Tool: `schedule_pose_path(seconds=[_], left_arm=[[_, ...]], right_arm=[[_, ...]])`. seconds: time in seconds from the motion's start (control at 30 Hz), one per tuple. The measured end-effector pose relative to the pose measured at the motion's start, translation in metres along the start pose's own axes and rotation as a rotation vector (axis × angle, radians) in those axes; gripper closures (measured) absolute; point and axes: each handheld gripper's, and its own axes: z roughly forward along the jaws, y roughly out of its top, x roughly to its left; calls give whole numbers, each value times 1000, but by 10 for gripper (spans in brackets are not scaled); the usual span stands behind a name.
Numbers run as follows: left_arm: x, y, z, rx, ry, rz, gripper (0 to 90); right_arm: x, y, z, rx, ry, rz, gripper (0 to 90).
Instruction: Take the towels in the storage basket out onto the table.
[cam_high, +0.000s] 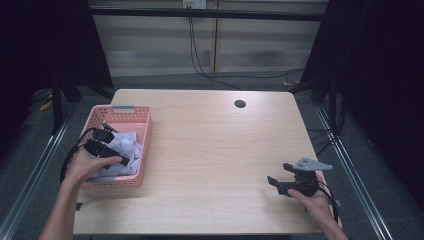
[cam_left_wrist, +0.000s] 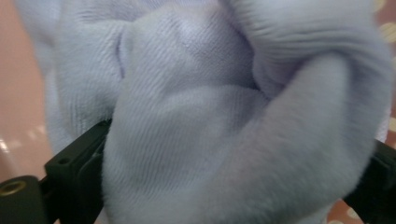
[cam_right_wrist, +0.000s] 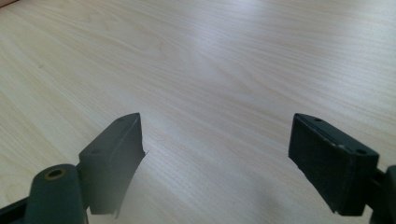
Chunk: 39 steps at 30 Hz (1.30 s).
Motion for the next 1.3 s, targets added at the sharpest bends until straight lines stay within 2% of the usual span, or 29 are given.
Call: schedule_pose_path(seconds=[0.07,0.1,0.17,0.23,0.3,0.37,0.4,0.47,0.5,0.53,0.63,0.7,0.83,0.87,1.1,1.17,1.27,1.3], left_arm=[[-1,4,5,34,17,9,66],[-4,5,7,44,40,16,127],[-9,7,8,61,75,23,155],[-9,6,8,54,76,29,209],[-8,3,7,22,84,18,310],[-10,3,6,21,82,29,405],[-10,4,5,27,78,27,405],[-8,5,3,31,67,24,495],[-4,4,1,15,50,7,528],[-4,4,1,15,50,7,560],[5,1,-2,-17,6,-15,612],[7,0,-3,-36,-15,-33,622],[10,-3,-9,-58,-28,-50,640],[11,-3,-11,-73,-34,-70,642],[22,-12,-31,-182,-92,-111,640],[23,-15,-36,-210,-115,-117,640],[23,-18,-44,-247,-124,-115,639],[22,-19,-47,-272,-126,-126,639]], right_arm=[[0,0,1,0,3,-1,176],[0,1,0,-1,4,-3,175],[1,1,0,-1,4,-2,176],[1,1,0,-4,9,-11,175],[2,1,-1,-1,11,-10,175],[3,1,-2,-4,14,-18,176],[3,1,-2,-4,14,-18,176],[3,1,-1,-1,13,-21,176],[3,1,-1,-2,10,-16,176],[3,1,-1,-2,10,-16,176],[2,2,-1,3,8,-12,176],[2,2,0,4,7,-12,176],[2,2,2,9,4,-12,176],[2,3,2,8,6,-13,175],[3,2,0,9,2,-4,174],[3,2,0,9,1,-3,174],[3,2,0,9,1,-2,174],[3,2,0,9,2,-2,174]])
